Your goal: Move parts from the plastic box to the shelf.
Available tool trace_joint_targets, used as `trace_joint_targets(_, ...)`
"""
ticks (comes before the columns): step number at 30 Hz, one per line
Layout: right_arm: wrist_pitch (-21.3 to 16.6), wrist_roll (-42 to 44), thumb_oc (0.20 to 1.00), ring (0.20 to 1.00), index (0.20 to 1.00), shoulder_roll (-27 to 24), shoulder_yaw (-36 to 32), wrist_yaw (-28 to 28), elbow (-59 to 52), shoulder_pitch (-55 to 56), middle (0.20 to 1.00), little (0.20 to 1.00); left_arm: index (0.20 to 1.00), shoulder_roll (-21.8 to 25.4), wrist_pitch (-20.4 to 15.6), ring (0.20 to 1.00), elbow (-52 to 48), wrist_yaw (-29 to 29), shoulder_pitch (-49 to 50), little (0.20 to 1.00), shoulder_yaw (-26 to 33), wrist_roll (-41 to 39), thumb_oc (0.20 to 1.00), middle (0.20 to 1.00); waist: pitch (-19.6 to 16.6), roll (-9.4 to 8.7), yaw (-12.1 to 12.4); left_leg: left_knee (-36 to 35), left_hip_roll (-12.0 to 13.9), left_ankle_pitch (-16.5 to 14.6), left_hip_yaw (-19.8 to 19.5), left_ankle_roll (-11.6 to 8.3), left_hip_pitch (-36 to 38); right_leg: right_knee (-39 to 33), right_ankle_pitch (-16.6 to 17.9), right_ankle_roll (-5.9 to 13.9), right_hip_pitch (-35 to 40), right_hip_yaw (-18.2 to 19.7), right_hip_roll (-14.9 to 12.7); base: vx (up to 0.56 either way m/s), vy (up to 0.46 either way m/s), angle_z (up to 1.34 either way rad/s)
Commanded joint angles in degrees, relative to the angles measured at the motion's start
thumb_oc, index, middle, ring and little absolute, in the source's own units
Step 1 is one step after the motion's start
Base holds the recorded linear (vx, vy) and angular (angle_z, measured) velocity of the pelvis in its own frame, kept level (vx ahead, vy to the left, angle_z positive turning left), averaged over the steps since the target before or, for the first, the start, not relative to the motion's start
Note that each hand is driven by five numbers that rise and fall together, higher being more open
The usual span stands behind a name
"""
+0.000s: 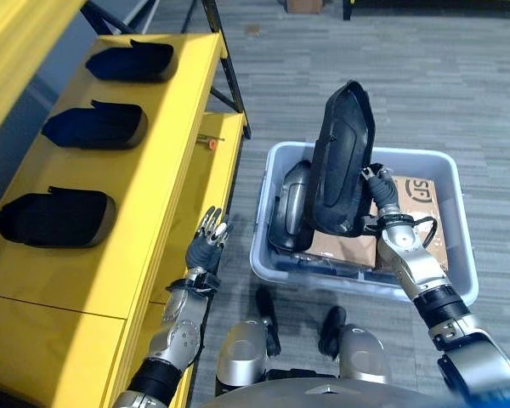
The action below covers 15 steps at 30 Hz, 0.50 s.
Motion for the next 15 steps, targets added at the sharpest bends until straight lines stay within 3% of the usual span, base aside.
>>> trace_joint_targets(1, -1.6, 3.4, 0.2, 0.2, 0.2, 1.4, 0.7, 4.7, -5.0, -1.6, 0.2, 0.2, 1.0, 0.2, -3.2, 1.0, -5.6, 0.0, 1.1, 1.0, 0.9, 2.5, 1.0, 1.0, -2.0, -1.25, 1.6, -0.1, 3.0, -2.1, -3.8, -3.46, 1.9, -1.5, 0.6, 2.51, 2.7, 1.3, -2.6, -0.02, 0.148, 0.19)
trace_joint_targets(12, 2.6, 13.0, 0.2, 0.2, 0.2, 4.3, 4.4, 10.0, -9.9, -0.9, 0.2, 0.2, 1.0, 2.7, -3.8, 1.0, -7.2, -0.8, 1.0, 1.0, 0.1, 10.8, 1.0, 1.0, -5.2, -2.12, 4.3, -4.5, -1.0, -1.7, -4.0, -1.17, 2.9, -4.4, 3.4, 5.44, 4.5, -1.5, -3.6, -0.05, 0.156, 0.17)
trace_joint_targets(15, 2.2, 13.4, 0.2, 0.2, 0.2, 5.7, 5.4, 9.7, -10.2, -0.6, 0.2, 0.2, 1.0, 3.2, -2.7, 1.0, -6.8, 0.5, -0.2, 1.0, -0.7, 11.7, 1.0, 1.0, -5.7, -2.19, 4.8, -5.1, -2.8, -2.9, -3.3, 0.16, 3.0, -2.6, 6.5, 6.48, 3.5, -3.2, -5.2, -0.09, 0.157, 0.19)
